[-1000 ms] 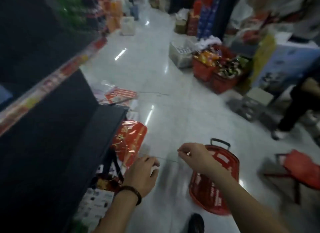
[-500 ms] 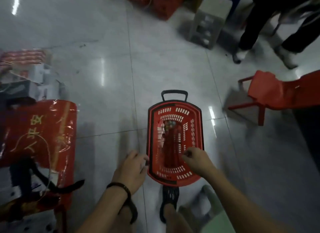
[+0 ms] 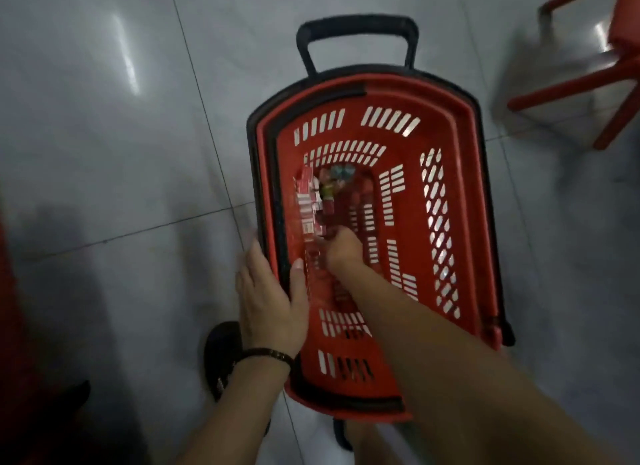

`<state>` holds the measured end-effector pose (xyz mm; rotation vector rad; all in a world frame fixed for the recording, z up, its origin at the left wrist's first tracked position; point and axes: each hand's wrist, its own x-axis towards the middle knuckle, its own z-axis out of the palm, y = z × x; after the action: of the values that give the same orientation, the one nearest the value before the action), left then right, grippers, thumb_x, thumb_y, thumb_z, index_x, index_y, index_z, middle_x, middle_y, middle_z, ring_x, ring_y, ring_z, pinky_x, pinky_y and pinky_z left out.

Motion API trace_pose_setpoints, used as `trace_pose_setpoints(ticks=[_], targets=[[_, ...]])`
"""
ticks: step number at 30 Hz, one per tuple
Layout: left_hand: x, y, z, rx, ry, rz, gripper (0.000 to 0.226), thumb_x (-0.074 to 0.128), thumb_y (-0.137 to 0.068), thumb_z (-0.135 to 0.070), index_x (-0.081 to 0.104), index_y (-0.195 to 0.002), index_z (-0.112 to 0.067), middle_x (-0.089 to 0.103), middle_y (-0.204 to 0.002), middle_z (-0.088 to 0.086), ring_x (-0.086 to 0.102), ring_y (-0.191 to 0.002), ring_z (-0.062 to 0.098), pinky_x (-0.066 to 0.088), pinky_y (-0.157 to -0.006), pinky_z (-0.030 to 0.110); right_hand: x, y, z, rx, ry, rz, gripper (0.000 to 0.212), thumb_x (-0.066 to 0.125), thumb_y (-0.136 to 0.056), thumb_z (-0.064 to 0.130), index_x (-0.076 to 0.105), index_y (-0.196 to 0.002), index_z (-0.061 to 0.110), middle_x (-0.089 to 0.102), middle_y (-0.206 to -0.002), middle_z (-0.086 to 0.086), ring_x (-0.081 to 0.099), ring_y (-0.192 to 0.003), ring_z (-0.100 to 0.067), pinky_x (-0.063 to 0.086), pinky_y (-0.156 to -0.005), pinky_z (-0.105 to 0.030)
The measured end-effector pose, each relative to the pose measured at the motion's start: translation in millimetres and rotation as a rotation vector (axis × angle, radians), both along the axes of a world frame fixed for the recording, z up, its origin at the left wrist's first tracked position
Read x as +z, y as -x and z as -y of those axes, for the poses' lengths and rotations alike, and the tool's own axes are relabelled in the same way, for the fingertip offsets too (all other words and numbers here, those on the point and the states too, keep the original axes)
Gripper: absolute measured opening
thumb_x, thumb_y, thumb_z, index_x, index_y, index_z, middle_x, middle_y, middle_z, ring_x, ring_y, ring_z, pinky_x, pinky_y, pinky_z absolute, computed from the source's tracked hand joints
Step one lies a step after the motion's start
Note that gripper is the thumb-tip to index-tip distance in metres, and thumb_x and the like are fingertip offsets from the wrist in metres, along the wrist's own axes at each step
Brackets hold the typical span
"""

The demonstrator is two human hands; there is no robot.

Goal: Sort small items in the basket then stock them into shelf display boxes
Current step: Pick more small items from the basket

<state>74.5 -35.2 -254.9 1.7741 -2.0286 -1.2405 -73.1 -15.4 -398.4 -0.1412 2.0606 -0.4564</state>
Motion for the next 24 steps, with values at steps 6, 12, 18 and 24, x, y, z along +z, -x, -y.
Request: trace_pose_setpoints(ticks=[6,12,18,24], targets=[[-8.2,-1.6,-2.2,0.026,0.016,-0.084,0.067,0.054,-0.103,-0.043,0.023,-0.161,-0.028,0.044,-0.147,-0.005,0.049,-0.135,0.015,0.054,-0.104,0.045,1.9,-12.9,40.6,-0.008,-0.084,-0.007,0.045,0.063,-0.103,0.042,0.076,-0.117,0.001,0.077,-0.116,-0.020,0.073,-0.111,-0.036,0.055,-0.091,-0.034],[-7.3,-2.8,0.2,0.019,-0.054,-0.087,0.068,0.051,-0.102,-0.047,0.020,-0.160,-0.031,0.043,-0.149,-0.006,0.051,-0.136,0.015,0.057,-0.102,0.050,-3.4,-8.9,47.8,-0.272,-0.128,0.131,0.048,0.078,-0.089,0.041,0.072,-0.120,0.004,0.075,-0.120,-0.017,0.074,-0.107,-0.035,0.060,-0.092,-0.039],[-6.6,-4.7,4.1,0.022,-0.056,-0.069,0.068,0.053,-0.102,-0.045,0.020,-0.160,-0.032,0.043,-0.151,-0.007,0.048,-0.138,0.013,0.054,-0.106,0.047,7.0,0.5,44.8,-0.455,-0.092,0.415,0.021,0.071,-0.097,0.022,0.063,-0.087,0.006,0.066,-0.084,-0.016,0.062,-0.050,-0.020,0.052,-0.050,-0.029],[8.7,-4.4,8.8,-0.060,-0.124,0.003,0.069,0.053,-0.102,-0.046,0.019,-0.160,-0.031,0.038,-0.153,-0.006,0.040,-0.140,0.011,0.044,-0.106,0.033,79.4,-3.3,15.4,-0.485,0.149,0.395,0.026,0.078,-0.095,0.022,0.076,-0.107,-0.001,0.081,-0.090,-0.013,0.077,-0.082,-0.028,0.062,-0.072,-0.039]])
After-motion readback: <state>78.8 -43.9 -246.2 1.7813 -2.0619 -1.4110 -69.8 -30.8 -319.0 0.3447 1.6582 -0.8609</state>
